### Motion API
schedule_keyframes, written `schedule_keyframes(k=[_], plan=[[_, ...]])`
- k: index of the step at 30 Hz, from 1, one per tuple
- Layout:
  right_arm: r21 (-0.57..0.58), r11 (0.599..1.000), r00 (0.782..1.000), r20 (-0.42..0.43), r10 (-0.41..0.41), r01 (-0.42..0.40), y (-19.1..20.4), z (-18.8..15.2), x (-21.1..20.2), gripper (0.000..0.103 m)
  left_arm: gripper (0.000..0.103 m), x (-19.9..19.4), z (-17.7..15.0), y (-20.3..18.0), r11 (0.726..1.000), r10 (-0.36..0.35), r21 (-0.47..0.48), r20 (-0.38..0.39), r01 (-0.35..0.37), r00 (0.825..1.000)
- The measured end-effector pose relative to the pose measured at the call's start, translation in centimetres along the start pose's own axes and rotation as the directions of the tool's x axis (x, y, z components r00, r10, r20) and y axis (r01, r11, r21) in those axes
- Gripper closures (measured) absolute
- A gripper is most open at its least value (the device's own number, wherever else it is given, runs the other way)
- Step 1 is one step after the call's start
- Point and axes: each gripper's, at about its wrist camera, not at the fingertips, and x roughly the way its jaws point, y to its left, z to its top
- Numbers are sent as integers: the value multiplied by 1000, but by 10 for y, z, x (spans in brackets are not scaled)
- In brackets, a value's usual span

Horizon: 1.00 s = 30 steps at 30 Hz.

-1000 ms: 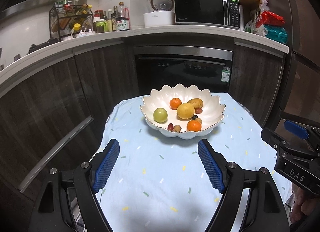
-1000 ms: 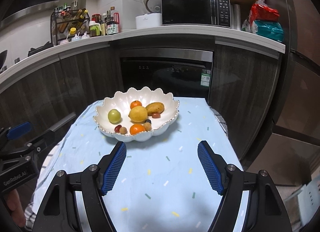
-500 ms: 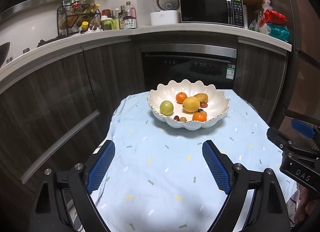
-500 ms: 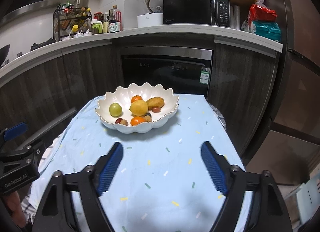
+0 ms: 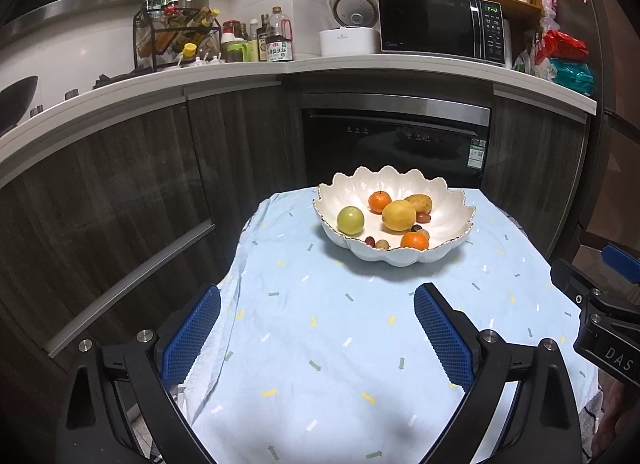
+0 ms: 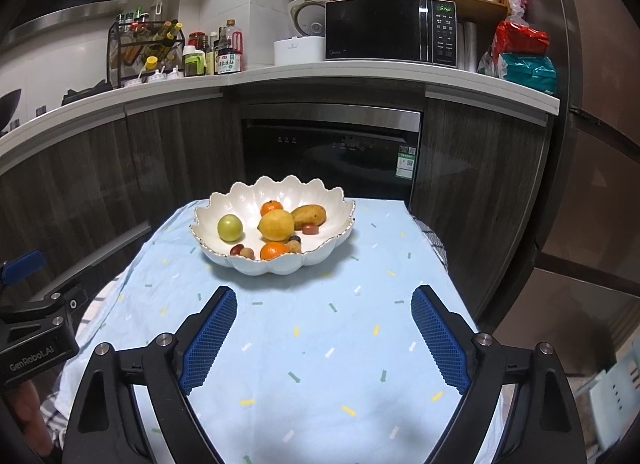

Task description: Organize fruits

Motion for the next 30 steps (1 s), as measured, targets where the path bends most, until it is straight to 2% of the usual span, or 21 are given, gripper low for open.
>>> schedule_keyframes(k=[2, 30], plan=[[1, 1000, 1000, -2, 0, 0, 0, 0, 0, 13, 0, 0, 0, 1, 1000, 3, -5, 3, -3, 1000], [3, 1000, 1000, 4, -4, 4, 2, -1, 1, 11, 0, 1, -3, 1, 1000, -7, -15, 0, 7, 1000]])
